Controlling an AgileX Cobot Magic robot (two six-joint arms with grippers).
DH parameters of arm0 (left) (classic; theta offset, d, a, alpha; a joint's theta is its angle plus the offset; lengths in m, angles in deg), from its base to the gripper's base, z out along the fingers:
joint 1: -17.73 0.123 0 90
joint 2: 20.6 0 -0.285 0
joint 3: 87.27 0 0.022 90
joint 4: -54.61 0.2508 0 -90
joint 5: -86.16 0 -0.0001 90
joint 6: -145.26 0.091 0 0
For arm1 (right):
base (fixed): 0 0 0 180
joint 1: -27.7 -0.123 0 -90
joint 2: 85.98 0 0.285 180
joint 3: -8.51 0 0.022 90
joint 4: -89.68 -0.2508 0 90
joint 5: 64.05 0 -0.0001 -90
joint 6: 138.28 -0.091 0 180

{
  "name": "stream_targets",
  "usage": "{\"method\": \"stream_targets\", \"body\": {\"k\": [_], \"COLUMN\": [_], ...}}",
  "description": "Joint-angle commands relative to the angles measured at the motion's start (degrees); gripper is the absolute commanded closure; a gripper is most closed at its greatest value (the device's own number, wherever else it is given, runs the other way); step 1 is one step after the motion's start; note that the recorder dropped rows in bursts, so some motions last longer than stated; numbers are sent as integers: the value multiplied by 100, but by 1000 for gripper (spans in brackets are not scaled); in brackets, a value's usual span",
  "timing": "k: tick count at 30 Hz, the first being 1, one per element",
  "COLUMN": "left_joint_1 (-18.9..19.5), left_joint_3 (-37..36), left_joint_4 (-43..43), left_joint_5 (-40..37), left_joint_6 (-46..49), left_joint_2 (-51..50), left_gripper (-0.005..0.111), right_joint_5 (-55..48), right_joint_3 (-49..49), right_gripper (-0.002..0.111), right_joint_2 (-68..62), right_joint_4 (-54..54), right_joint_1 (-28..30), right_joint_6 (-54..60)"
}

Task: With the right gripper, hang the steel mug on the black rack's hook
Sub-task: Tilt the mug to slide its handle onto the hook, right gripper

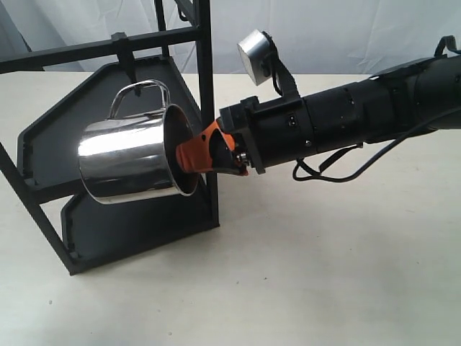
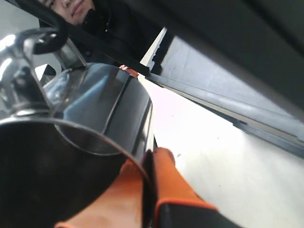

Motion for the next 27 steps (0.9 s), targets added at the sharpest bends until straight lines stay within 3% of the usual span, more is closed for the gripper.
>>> {"method": "stream_targets", "body": {"k": [1,12,14,16,18,27], "left_joint_1": [-22,-22,-22,-22,-22,-22], "left_joint_3": [2,2,2,2,2,2], "left_joint_4": [-41,-41,-41,-41,-41,-41], "left_joint_5": [5,5,5,5,5,5], "left_joint_6": [5,5,5,5,5,5], "left_joint_2": [35,35,35,35,35,35], "left_gripper": [105,105,105,105,105,105], "right_joint_5": [53,-148,-211,-223,-223,-376], "right_joint_3": [-17,-17,-17,-17,-17,-17], "right_gripper": [109,109,96,74,65,63], "right_joint_2": [-48,-48,-48,-48,-48,-48], "right_joint_4": [127,128,151,231,299,672], "right_joint_1": [32,32,32,32,32,109], "right_joint_6": [20,1,1,22,22,-18]}}
